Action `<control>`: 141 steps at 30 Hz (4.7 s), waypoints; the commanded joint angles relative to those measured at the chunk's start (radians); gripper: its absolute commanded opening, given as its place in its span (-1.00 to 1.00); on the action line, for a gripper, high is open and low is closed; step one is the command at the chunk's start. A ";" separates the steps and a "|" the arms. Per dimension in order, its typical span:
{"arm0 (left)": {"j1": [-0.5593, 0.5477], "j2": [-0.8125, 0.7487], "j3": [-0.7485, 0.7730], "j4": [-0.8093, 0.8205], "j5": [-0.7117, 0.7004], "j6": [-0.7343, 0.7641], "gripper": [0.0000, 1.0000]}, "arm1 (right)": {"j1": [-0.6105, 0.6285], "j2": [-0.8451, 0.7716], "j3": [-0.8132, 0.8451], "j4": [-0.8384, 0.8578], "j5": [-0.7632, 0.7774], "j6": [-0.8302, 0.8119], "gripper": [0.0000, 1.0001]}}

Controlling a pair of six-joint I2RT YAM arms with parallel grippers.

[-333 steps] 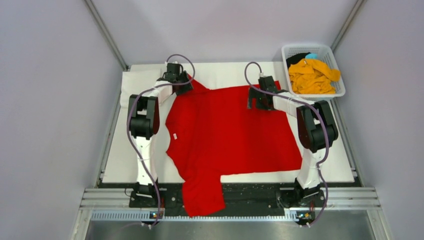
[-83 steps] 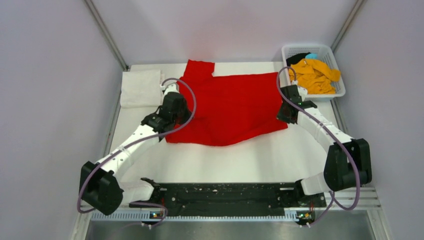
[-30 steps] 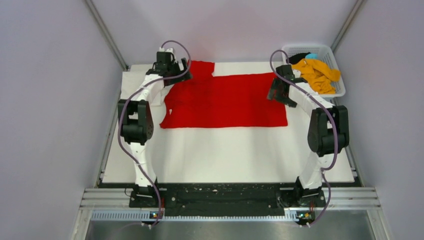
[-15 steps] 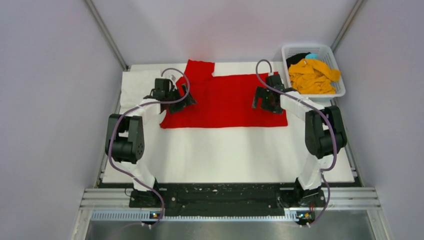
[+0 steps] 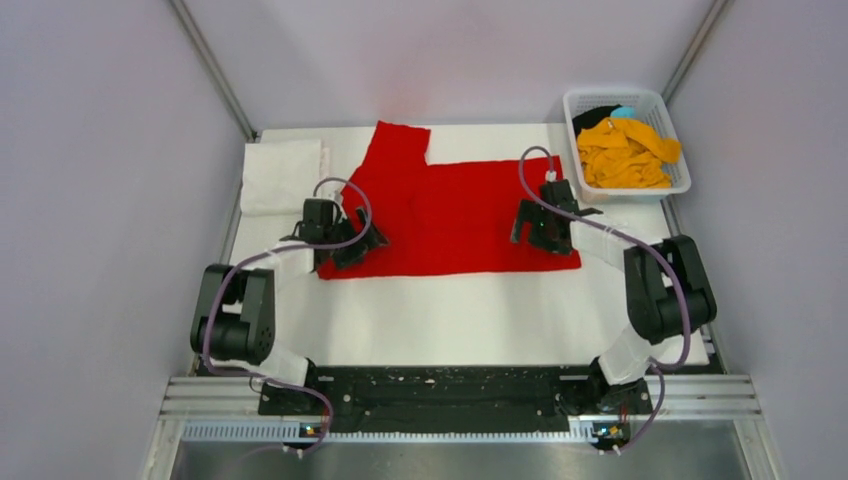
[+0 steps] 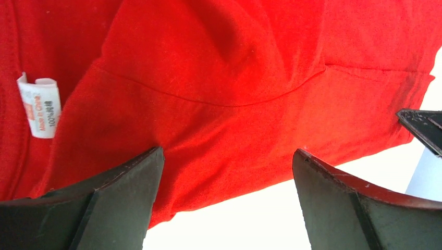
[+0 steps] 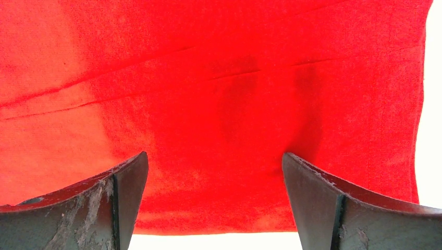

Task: Fold and stack the t-shirts
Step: Grab the side of the flattened tshirt furthest away from the robot with both arms

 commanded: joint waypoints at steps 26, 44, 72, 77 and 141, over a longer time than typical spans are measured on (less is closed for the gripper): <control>-0.133 -0.582 -0.311 -0.571 -0.284 -0.312 0.97 | 0.170 -0.389 -0.436 -0.619 -0.223 0.202 0.98; -0.133 -0.782 -0.378 -0.725 -0.252 -0.382 0.98 | 0.169 -0.397 -0.267 -0.603 -0.029 0.199 0.97; -0.161 -0.093 0.025 -0.179 -0.207 -0.092 0.98 | -0.015 -0.194 -0.157 -0.066 0.095 0.107 0.97; -0.152 -0.080 -0.058 -0.238 -0.298 -0.139 0.97 | -0.014 -0.104 -0.094 -0.042 0.088 0.084 0.98; -0.153 0.942 1.478 -0.588 -0.429 0.400 -0.23 | -0.086 -0.067 0.074 -0.093 0.241 0.035 0.97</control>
